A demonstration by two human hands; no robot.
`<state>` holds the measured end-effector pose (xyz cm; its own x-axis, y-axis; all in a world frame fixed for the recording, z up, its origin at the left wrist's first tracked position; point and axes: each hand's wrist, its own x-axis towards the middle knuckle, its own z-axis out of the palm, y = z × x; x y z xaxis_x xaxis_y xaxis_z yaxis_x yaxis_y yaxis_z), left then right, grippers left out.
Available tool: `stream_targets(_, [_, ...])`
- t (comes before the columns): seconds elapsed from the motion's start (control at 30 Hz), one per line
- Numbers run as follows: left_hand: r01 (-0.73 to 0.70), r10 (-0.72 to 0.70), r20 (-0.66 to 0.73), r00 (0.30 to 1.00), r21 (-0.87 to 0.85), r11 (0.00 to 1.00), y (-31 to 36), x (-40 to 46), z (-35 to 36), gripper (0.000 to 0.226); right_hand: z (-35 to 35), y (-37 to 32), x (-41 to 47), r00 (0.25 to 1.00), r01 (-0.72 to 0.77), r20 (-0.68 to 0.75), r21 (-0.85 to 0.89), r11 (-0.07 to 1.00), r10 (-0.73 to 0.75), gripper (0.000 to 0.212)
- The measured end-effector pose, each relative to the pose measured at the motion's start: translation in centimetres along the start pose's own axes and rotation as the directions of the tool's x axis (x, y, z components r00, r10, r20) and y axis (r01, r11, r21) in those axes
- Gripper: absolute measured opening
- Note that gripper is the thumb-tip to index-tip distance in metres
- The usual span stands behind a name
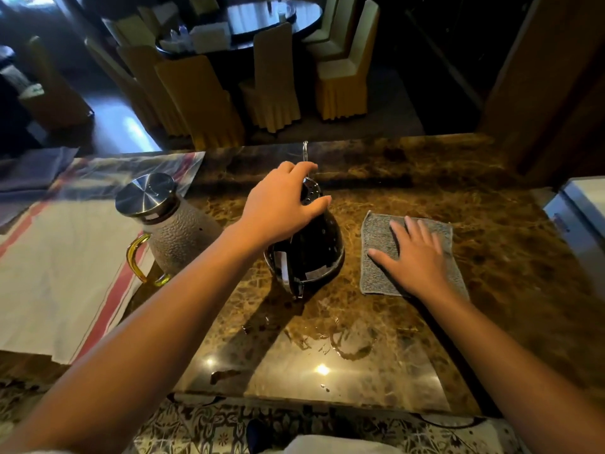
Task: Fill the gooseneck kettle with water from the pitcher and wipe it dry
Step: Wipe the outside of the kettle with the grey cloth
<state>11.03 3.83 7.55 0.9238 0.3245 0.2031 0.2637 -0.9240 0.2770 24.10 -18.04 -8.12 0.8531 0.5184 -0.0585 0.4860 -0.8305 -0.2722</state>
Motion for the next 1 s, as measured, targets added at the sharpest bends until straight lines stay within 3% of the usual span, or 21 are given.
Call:
stream_targets(0.07, [0.002,0.001,0.041,0.999,-0.077,0.997,-0.3,0.2,0.0,0.069,0.5,0.4,-0.1,0.999,0.027,-0.046,0.0,1.0,-0.027,0.072])
stream_targets(0.2, [0.009,0.007,0.063,0.998,-0.246,0.969,-0.8,-0.3,-0.2,0.065,0.9,0.6,0.2,0.976,0.108,-0.207,0.222,0.969,-0.061,0.031])
stream_targets(0.27, [0.012,-0.014,-0.007,1.0,-0.264,0.964,-1.0,-0.5,0.3,0.052,0.4,0.4,0.3,0.971,0.123,-0.234,0.291,0.949,-0.054,0.023])
stream_targets(0.33, [0.001,-0.019,-0.071,0.997,-0.253,0.968,-1.0,-0.7,0.9,0.038,-0.7,0.0,0.2,0.976,0.073,-0.215,0.468,0.881,0.033,0.024])
stream_targets(0.37, [-0.001,-0.021,-0.084,0.996,-0.249,0.969,-1.0,-0.7,1.1,0.034,-1.6,-0.5,0.0,0.978,0.013,-0.168,0.627,0.779,0.119,0.026])
stream_targets(0.43, [0.001,-0.022,-0.086,0.996,-0.24,0.971,-1.1,-0.5,1.3,0.03,-3.6,-1.8,-0.1,0.97,-0.07,-0.029,0.918,0.39,0.243,0.029])
stream_targets(0.5, [0.002,-0.022,-0.085,0.996,-0.236,0.972,-1.1,-0.3,1.3,0.028,-5.4,-3.6,-0.4,0.969,-0.033,0.027,0.999,0.021,0.244,0.019])
stream_targets(0.53, [-0.002,-0.02,-0.089,0.996,-0.235,0.972,-1.1,-0.3,1.4,0.028,-6.2,-4.6,-0.6,0.973,-0.008,0.035,0.993,-0.114,0.23,0.015])
stream_targets(0.6, [-0.005,-0.019,-0.098,0.995,-0.242,0.97,-1.1,-0.4,1.5,0.028,-7.1,-6.9,-1.1,0.976,0.009,0.047,0.966,-0.257,0.211,0.012])
stream_targets(0.87, [0.017,-0.044,-0.114,0.993,-0.23,0.973,-1.0,-0.4,1.5,0.028,-6.0,-12.6,-4.1,0.988,0.009,0.045,0.938,-0.346,0.148,0.018])
stream_targets(1.0, [0.037,-0.072,-0.115,0.991,-0.283,0.958,-0.8,-0.6,1.4,0.039,-3.8,-13.2,-5.1,0.99,0.012,0.005,0.993,-0.119,0.144,0.035])
